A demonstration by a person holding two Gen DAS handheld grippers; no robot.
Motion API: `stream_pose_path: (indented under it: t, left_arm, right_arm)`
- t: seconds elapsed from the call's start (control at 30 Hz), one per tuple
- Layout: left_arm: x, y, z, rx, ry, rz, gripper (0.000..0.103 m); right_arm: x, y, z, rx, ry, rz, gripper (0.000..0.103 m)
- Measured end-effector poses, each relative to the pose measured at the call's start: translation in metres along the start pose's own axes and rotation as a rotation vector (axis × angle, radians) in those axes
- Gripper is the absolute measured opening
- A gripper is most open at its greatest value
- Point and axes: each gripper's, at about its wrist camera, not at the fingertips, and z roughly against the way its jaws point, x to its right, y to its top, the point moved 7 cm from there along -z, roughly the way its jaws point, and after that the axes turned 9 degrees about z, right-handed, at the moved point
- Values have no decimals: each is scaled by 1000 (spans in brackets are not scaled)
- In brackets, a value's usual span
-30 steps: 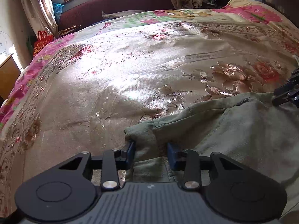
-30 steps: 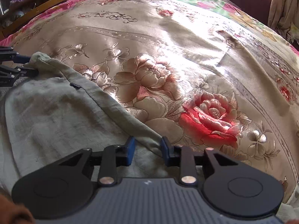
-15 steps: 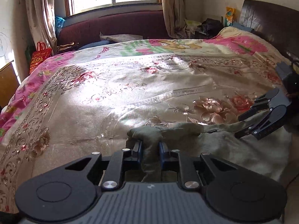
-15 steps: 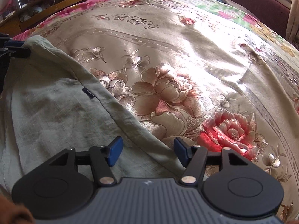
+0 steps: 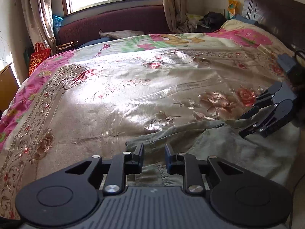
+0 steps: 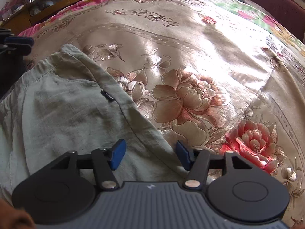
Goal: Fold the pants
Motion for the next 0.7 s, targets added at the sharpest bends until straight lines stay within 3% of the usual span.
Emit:
stream_pose_path:
  t: [0.07, 0.13, 0.23, 0.37, 0.5, 0.6, 0.7]
  left_arm:
    - [-10, -3, -18, -32, 29, 1, 48]
    - [-17, -6, -33, -79, 14, 24, 52]
    - [-18, -9, -51, -121, 1, 40, 60]
    - [-18, -6, -68, -139, 26, 74, 63]
    - [-16, 1, -73, -136, 38, 86, 52]
    - [-15, 3, -73, -137, 34, 93, 43]
    - [-14, 3, -65, -107, 17, 114, 35]
  right_arm:
    - [-1, 1, 1, 3, 1, -14, 24]
    - [1, 1, 1, 5, -11, -33, 11]
    - [0, 1, 3, 19, -19, -54, 6]
    - [-2, -1, 5, 31, -33, -67, 5]
    - [-1, 1, 4, 16, -47, -72, 5]
    - [-2, 4, 3, 4, -57, -41, 12]
    - [1, 4, 0, 13, -50, -31, 28]
